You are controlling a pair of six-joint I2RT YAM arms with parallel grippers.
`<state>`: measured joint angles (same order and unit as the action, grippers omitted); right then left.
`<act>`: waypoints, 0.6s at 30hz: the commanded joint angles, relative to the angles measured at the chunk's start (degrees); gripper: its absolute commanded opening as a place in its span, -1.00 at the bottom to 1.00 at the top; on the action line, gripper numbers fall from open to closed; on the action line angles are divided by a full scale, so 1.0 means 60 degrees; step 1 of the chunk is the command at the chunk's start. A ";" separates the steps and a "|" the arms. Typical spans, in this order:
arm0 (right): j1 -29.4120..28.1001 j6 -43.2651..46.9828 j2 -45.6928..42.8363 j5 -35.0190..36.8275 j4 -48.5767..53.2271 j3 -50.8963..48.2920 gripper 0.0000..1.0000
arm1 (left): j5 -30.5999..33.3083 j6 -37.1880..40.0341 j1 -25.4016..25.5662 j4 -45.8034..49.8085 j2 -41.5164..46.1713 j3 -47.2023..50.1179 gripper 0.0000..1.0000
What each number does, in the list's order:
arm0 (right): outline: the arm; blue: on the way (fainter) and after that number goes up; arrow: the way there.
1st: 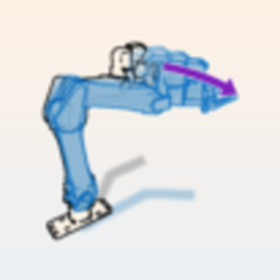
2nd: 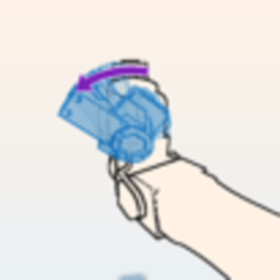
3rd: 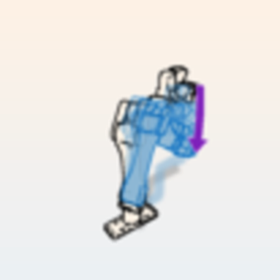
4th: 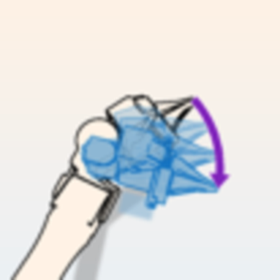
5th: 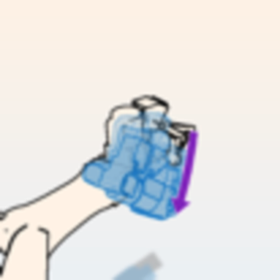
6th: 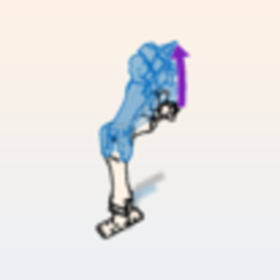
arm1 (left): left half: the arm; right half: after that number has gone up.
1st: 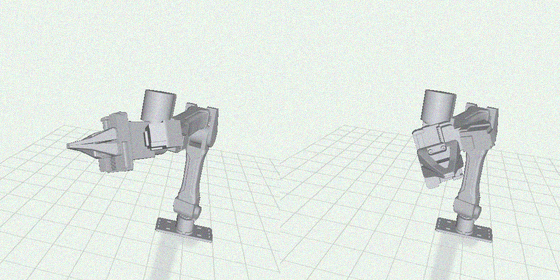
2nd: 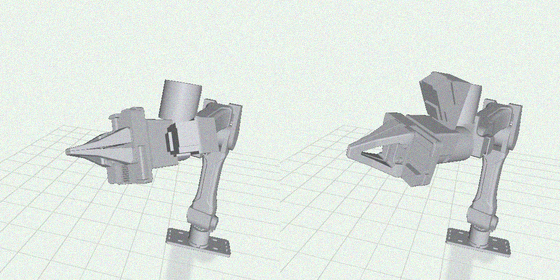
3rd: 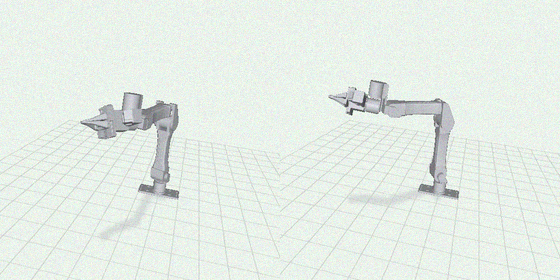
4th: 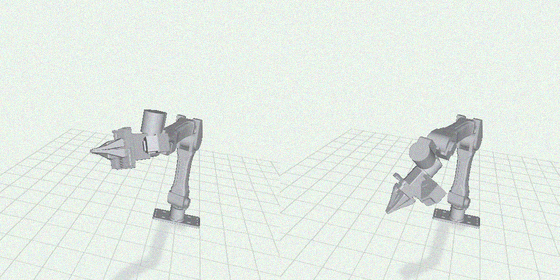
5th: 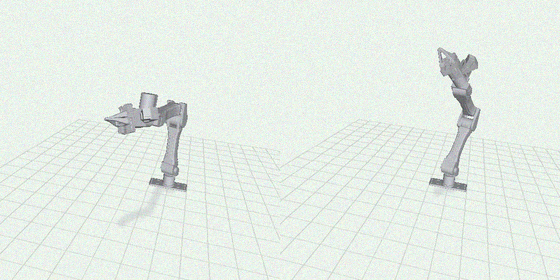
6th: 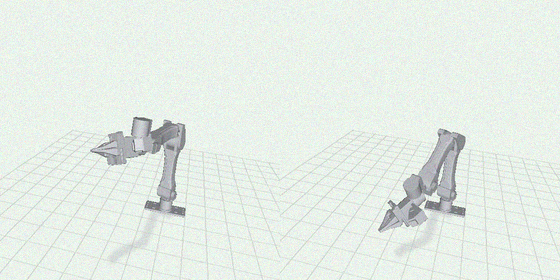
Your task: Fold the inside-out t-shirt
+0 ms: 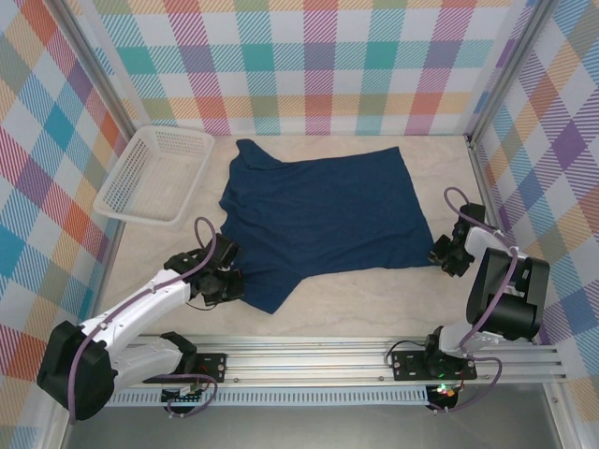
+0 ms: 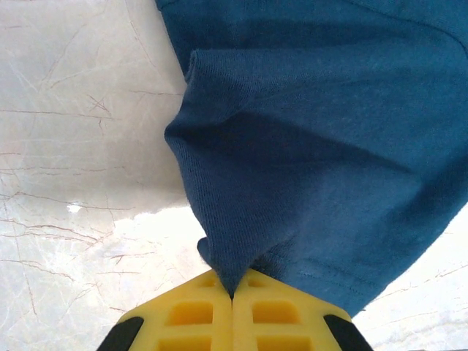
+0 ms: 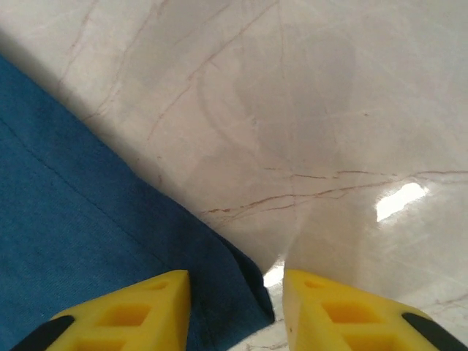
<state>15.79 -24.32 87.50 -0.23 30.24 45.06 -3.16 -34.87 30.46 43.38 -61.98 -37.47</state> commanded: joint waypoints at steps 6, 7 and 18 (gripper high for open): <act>0.0044 0.0019 -0.0043 -0.0280 -0.0207 0.0031 -0.60 | -0.0030 0.0173 -0.0220 0.0252 0.0233 -0.0243 -1.00; 0.0045 0.0027 -0.0121 -0.0327 -0.0219 -0.0025 -0.63 | -0.0015 0.0156 -0.0249 0.0292 0.0305 -0.0269 -1.00; 0.0035 0.0164 -0.1181 -0.0580 0.0236 -0.0453 -0.97 | 0.0035 0.0036 -0.0542 0.1650 0.1428 -0.0968 -1.00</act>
<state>15.94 -24.18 83.31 -2.48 29.52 43.46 -3.38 -34.89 28.05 47.81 -56.18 -40.42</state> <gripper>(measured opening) 0.050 0.051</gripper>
